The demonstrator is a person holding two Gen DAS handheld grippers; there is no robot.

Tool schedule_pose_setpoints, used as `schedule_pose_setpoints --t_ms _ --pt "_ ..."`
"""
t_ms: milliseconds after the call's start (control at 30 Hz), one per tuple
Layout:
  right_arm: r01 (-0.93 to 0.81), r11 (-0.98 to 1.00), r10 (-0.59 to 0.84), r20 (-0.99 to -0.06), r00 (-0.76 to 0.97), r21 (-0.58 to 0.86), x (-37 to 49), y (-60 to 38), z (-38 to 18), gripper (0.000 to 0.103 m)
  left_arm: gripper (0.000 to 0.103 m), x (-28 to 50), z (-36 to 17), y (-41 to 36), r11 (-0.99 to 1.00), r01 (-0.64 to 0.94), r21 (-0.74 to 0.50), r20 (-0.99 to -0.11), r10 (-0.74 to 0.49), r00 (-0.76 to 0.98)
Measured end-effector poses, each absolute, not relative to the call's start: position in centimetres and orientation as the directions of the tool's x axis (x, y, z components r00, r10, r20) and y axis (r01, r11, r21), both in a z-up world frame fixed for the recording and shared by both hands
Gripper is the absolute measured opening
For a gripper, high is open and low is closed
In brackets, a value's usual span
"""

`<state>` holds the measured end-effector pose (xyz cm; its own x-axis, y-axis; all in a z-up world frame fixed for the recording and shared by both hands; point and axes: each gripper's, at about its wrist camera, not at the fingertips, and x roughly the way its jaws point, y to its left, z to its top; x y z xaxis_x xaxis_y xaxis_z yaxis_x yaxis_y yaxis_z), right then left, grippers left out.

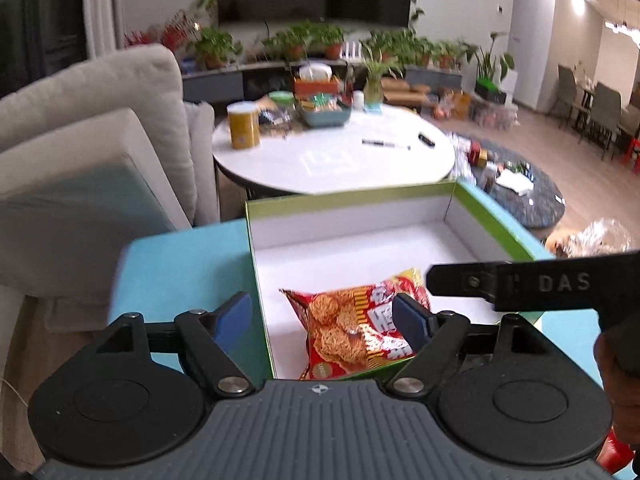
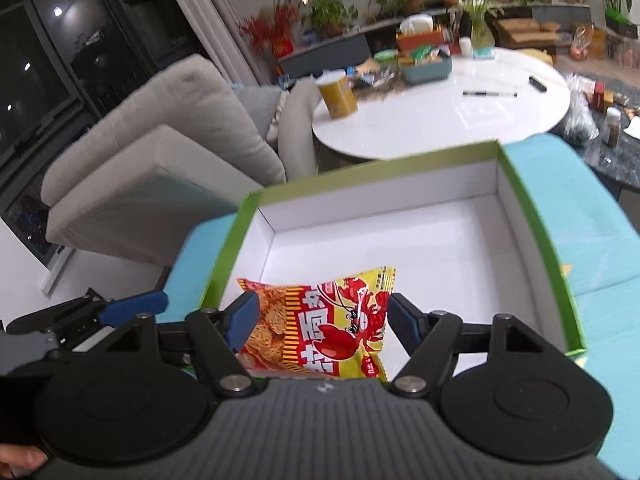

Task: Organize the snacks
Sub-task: 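Move the right tool to the red round-cracker bag on the pile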

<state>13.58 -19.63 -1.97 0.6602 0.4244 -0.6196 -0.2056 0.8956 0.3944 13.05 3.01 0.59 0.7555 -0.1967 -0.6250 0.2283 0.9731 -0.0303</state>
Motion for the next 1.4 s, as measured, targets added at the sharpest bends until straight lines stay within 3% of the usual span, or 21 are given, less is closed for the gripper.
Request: schedule_pose_setpoints --t_ms 333,800,900,1133,1400 --pt "-0.181 0.918 0.37 -0.598 0.711 0.353 8.2 -22.9 -0.1 0.081 0.079 7.4 2.6 2.8 0.973 0.225 -0.053 -0.568 -0.215 0.794" --pt "-0.115 0.949 0.292 -0.684 0.668 0.293 3.3 -25.7 -3.1 0.081 0.078 1.9 0.0 -0.5 0.923 0.359 -0.137 -0.613 -0.364 0.701" --pt "-0.105 0.95 0.29 -0.704 0.649 0.294 2.7 -26.1 -4.0 0.081 0.077 0.9 -0.9 -1.1 0.906 0.394 -0.153 -0.634 -0.396 0.664" --pt "-0.094 0.949 0.292 -0.733 0.614 0.3 1.8 -26.6 -5.6 0.081 0.058 -0.9 -2.4 -2.6 0.854 0.46 -0.243 -0.664 -0.492 0.563" --pt "-0.08 0.949 0.289 -0.738 0.61 0.305 1.3 -27.3 -6.3 0.081 0.053 -0.7 -4.5 -5.1 0.823 0.506 -0.258 -0.717 -0.514 0.471"
